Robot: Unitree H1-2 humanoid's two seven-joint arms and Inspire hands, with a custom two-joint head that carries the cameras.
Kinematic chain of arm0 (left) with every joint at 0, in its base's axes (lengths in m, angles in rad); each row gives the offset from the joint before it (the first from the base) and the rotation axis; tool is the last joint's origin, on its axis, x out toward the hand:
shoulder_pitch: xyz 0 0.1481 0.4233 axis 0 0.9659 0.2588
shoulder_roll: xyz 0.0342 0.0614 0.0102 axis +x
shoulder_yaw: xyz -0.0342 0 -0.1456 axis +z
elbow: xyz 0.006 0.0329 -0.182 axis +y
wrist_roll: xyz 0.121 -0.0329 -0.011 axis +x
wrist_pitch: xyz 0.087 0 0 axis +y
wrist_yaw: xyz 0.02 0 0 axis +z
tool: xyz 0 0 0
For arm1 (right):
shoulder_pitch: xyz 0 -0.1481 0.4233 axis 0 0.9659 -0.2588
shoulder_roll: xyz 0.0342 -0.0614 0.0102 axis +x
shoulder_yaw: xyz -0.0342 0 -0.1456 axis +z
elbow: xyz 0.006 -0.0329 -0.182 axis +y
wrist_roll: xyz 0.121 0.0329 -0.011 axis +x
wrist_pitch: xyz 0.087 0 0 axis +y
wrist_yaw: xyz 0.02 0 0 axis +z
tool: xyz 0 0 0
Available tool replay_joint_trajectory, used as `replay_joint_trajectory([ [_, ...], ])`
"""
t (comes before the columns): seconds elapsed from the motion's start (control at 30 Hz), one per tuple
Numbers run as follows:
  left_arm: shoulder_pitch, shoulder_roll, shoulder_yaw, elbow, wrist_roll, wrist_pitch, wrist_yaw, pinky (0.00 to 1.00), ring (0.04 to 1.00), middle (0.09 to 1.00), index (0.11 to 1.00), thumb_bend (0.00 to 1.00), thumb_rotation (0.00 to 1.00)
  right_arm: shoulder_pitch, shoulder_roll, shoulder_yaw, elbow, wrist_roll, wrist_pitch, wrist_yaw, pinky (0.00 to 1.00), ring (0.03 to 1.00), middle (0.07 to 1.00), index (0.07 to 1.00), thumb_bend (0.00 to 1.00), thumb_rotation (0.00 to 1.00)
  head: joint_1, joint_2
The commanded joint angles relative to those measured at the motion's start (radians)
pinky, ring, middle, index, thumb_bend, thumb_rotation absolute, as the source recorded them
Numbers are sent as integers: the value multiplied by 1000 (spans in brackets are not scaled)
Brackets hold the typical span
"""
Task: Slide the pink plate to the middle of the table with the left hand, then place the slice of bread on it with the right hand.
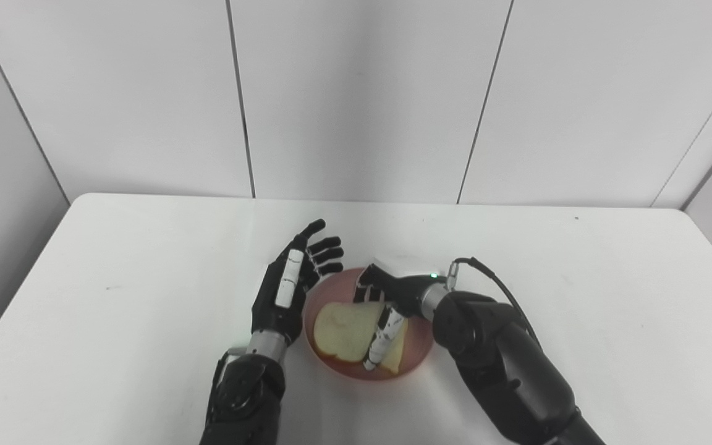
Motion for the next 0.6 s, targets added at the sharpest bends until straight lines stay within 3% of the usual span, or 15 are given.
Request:
replay_joint_trajectory([
  [0.0,51,8,-3,32,-3,48,2,641,696,691,770,866,783,-31,-2,-5,-17,-4,-3,-15,415,551,636,595,735,159,-3,0],
  [0.1,50,9,-3,34,-3,50,0,642,696,692,771,862,785,-27,-17,1,-35,1,-11,-20,650,758,788,697,906,224,-7,-2],
  [0.17,51,9,-3,31,-4,53,0,647,699,695,771,858,783,-26,-26,8,-49,-8,-11,-16,808,838,836,729,952,275,-7,-2],
  [0.2,50,9,-2,33,-5,52,-1,648,699,696,771,857,782,-27,-34,15,-58,-16,-13,-11,821,844,839,731,955,279,-10,-3],
  [0.27,49,10,-2,37,-5,51,0,647,700,695,768,850,783,-33,-54,37,-76,-34,-19,11,953,927,885,759,987,338,-10,-3],
  [0.4,48,10,-1,40,-3,53,3,650,717,708,772,862,783,-44,-88,63,-119,-40,-21,71,1000,999,957,838,1000,456,-10,-3],
  [0.57,50,11,-3,36,-1,51,2,642,705,702,771,854,789,-48,-111,71,-165,-33,-21,133,1000,1000,976,861,1000,478,-9,-2],
])
